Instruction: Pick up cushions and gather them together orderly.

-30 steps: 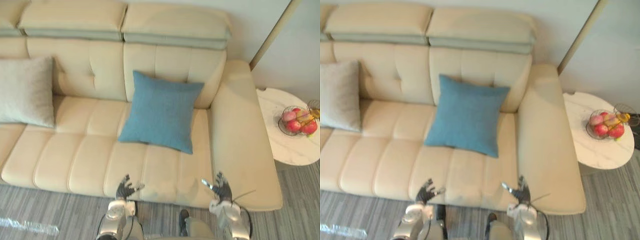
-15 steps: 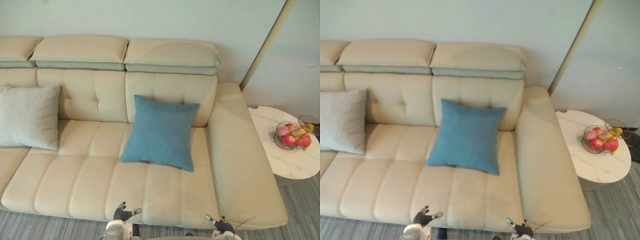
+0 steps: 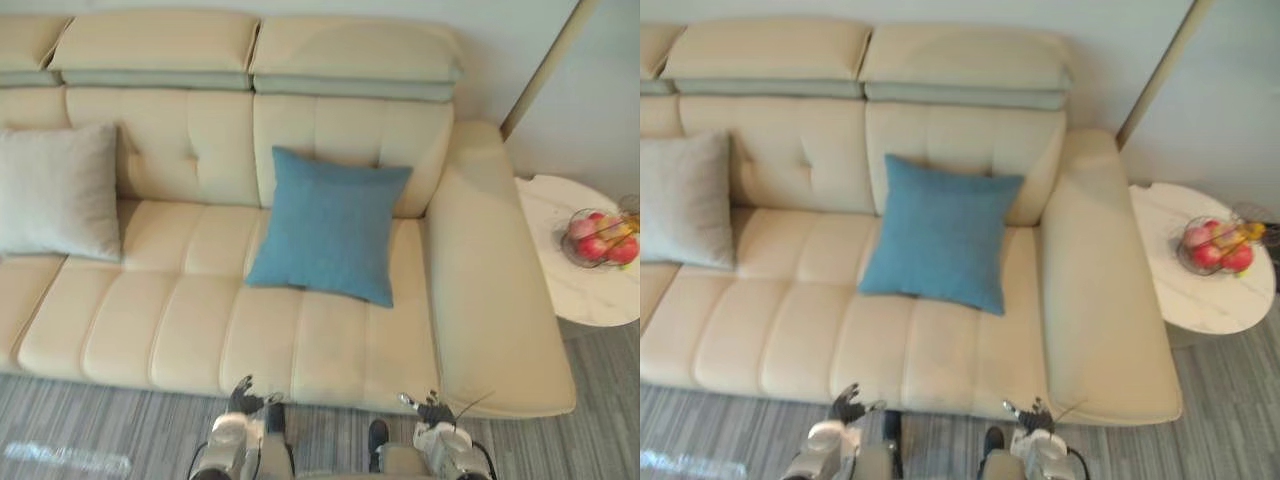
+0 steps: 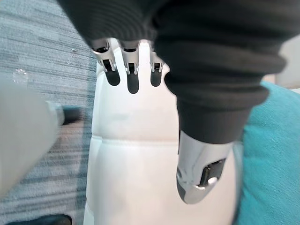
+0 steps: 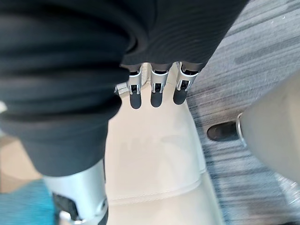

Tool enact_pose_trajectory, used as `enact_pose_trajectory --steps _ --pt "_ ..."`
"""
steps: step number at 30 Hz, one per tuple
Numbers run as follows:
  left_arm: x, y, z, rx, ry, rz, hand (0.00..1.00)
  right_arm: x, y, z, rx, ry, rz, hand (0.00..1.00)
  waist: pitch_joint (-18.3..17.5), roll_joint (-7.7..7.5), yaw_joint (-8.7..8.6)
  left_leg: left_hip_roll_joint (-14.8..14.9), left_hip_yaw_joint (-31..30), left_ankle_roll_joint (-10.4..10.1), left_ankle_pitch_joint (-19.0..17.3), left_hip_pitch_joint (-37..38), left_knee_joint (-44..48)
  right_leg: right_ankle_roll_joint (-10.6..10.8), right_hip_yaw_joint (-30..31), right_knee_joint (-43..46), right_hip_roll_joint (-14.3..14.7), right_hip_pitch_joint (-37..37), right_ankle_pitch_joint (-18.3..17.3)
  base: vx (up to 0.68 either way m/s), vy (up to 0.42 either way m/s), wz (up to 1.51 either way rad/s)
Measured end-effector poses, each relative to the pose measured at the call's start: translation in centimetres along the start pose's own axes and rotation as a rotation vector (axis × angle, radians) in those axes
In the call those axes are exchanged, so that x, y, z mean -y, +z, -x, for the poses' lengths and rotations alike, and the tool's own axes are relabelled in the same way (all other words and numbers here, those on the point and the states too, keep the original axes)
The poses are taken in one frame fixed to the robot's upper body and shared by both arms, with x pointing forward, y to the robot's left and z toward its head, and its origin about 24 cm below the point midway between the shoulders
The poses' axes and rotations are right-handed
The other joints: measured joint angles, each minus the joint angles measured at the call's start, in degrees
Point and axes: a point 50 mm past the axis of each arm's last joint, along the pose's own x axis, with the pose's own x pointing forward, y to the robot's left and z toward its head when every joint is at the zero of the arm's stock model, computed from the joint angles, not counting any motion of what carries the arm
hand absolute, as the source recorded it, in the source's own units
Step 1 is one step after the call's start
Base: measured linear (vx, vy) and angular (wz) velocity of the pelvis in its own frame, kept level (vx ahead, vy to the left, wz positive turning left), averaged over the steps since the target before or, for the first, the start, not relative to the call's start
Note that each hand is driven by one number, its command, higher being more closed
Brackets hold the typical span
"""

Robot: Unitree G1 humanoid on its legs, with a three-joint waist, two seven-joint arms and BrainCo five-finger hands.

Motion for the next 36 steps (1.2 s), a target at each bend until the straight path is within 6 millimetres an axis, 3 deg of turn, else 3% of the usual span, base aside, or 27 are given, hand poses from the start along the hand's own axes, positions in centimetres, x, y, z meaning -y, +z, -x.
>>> enact_pose_trajectory --steps 1,2,5,7,9,10,11,12,13,14,15,16,17,19,20,23,27,32,36 --pt "0.2 -0.1 0.1 -0.003 -0.008 -0.004 0.0 0.3 -0.1 0.1 0.003 -0.008 0.0 0.0 -0.3 0.52 -0.14 0.4 -0.2 -0.5 -1.3 1.7 -0.7 0.6 0.1 0.3 0.2 -0.2 0.6 -0.13 0.216 -0.04" --pt "0.4 0.8 -0.2 0.025 -0.014 -0.009 0.0 0.5 0.0 0.0 0.005 -0.014 0.004 0.0 -0.7 0.67 -0.3 -1.0 0.2 -0.8 -3.1 3.1 -7.4 1.1 -0.1 0.0 0.2 -2.3 2.8 -0.12 0.171 0.03" --pt "-1.1 2.0 -0.6 0.06 0.016 -0.044 0.0 -1.2 -0.7 0.3 -0.022 0.022 -0.001 0.0 0.8 -3.79 -0.39 -4.5 1.6 0.0 -3.1 4.7 -15.2 1.6 0.4 -2.6 -1.8 -4.3 7.0 -0.22 0.1 -0.09" --pt "-2.0 1.0 -0.3 0.033 0.036 -0.056 0.0 -1.6 -1.2 0.5 -0.04 0.034 0.005 0.0 0.6 -4.56 0.0 -4.6 3.0 0.5 -2.8 4.9 -14.9 2.1 0.5 -3.8 -1.9 -4.0 9.2 -0.23 0.066 -0.3" --pt "-2.3 0.4 -0.2 0.016 0.047 -0.065 0.0 -1.2 -1.6 0.7 -0.05 0.028 0.015 0.0 0.2 -4.71 0.14 -4.5 5.5 3.3 -2.2 5.1 -15.6 2.9 1.6 -5.9 -1.7 -4.2 13.3 -0.23 0.044 -0.39" --pt "-2.3 0.3 -0.2 0.012 0.05 -0.058 0.0 -1.2 -1.3 0.5 -0.041 0.03 0.019 0.0 0.4 -3.78 0.82 -3.3 7.4 4.3 -1.2 5.0 -17.1 2.3 2.5 -5.7 -1.1 -4.6 13.5 -0.27 0.011 -0.52" --pt "-2.4 0.1 -0.1 0.002 0.061 -0.034 0.0 -1.4 -0.7 0.3 -0.024 0.034 0.017 0.0 0.8 -3.27 1.01 -2.3 8.5 3.9 0.3 5.8 -18.3 -0.3 0.8 6.0 -0.5 -7.0 6.5 -0.24 -0.012 -0.52" --pt "-2.4 0.0 -0.1 -0.003 0.062 -0.033 0.0 -1.3 -1.0 0.4 -0.033 0.03 0.017 0.0 0.9 -3.01 0.98 -1.8 8.8 3.7 0.9 6.3 -18.9 -1.1 0.1 10.2 -0.4 -7.0 3.9 -0.19 -0.059 -0.46" --pt "-2.5 -0.5 0.1 -0.017 0.066 -0.029 0.0 -1.1 -1.6 0.6 -0.048 0.026 0.016 0.0 0.8 -2.5 0.99 -1.0 9.3 3.1 1.9 7.1 -20.0 -1.9 -0.8 15.9 -0.4 -6.5 0.4 -0.15 -0.19 -0.34" --pt "-2.7 -1.2 0.3 -0.037 0.072 -0.029 0.0 -1.0 -2.1 0.8 -0.063 0.022 0.016 0.0 0.1 -3.14 1.0 -0.2 9.8 1.8 3.1 7.6 -20.9 -0.8 -1.8 19.9 -1.5 -4.0 -3.8 -0.15 -0.239 -0.32" --pt "-2.8 -1.4 0.4 -0.043 0.074 -0.029 0.0 -0.9 -2.3 0.9 -0.071 0.02 0.017 0.0 -0.3 -3.54 1.01 -0.1 10.0 1.5 3.4 7.6 -21.1 -0.4 -1.9 19.9 -1.9 -3.4 -4.8 -0.13 -0.325 -0.38" --pt "-3.2 -1.9 0.6 -0.061 0.09 -0.013 0.0 -0.6 -3.2 1.1 -0.104 0.011 0.018 0.0 -1.7 -5.75 1.35 -0.3 10.6 0.4 4.0 7.5 -21.4 1.9 -1.5 14.7 -2.2 -1.4 -8.2 -0.08 -0.261 -0.32" --pt "-3.4 -2.2 0.6 -0.075 0.099 0.001 0.0 -0.4 -3.5 1.1 -0.114 0.003 0.016 0.0 -2.5 -6.24 1.45 -0.7 10.5 -0.4 3.9 7.0 -21.9 0.1 -1.4 10.0 -1.2 0.2 -10.1 -0.07 -0.285 -0.48" --pt "-1.5 -3.3 0.9 -0.122 0.054 0.02 0.0 1.4 -3.8 0.9 -0.142 -0.044 0.031 0.0 -4.2 -2.81 1.68 0.0 5.6 0.5 5.0 5.9 -25.8 -1.1 -1.1 -0.1 3.5 1.7 -4.3 -0.04 -0.146 -0.62" --pt "-1.2 -3.6 0.9 -0.135 0.045 0.016 0.0 1.8 -3.8 0.7 -0.154 -0.059 0.024 0.0 -4.4 -2.1 1.72 -0.2 4.5 0.8 7.1 7.0 -29.3 -1.6 -0.5 -3.1 4.8 2.1 -2.2 -0.01 -0.112 -0.6" --pt "-1.4 -3.5 0.9 -0.136 0.042 -0.002 0.0 3.0 -5.2 1.2 -0.213 -0.1 -0.004 0.0 -4.1 -2.15 0.99 -0.7 2.4 0.7 10.1 10.2 -35.1 -3.4 -0.6 -4.0 6.2 3.3 -0.7 0.03 -0.117 -0.11" --pt "-1.5 -3.6 0.8 -0.142 0.029 -0.041 0.0 4.0 -5.8 1.5 -0.234 -0.132 -0.026 0.0 -3.9 -2.32 0.08 -1.5 1.0 0.7 10.8 12.8 -36.5 -3.4 -1.7 -4.6 6.0 6.0 -0.7 0.03 -0.012 0.13" --pt "-3.0 -3.6 0.8 -0.145 0.058 -0.07 0.0 3.8 -5.7 1.3 -0.244 -0.118 -0.026 0.0 -4.0 -2.35 -0.14 -3.9 -0.6 0.8 12.0 12.9 -38.2 -2.0 -2.3 -6.4 3.9 7.1 0.1 0.0 0.088 0.17" --pt "-4.1 -4.7 1.2 -0.185 0.083 -0.094 0.0 3.8 -6.0 1.4 -0.256 -0.12 -0.024 0.0 -4.0 -2.44 -0.17 -5.0 -1.6 1.2 12.4 14.8 -39.6 -1.3 -3.2 -8.5 3.0 10.0 0.6 0.02 0.068 0.18"
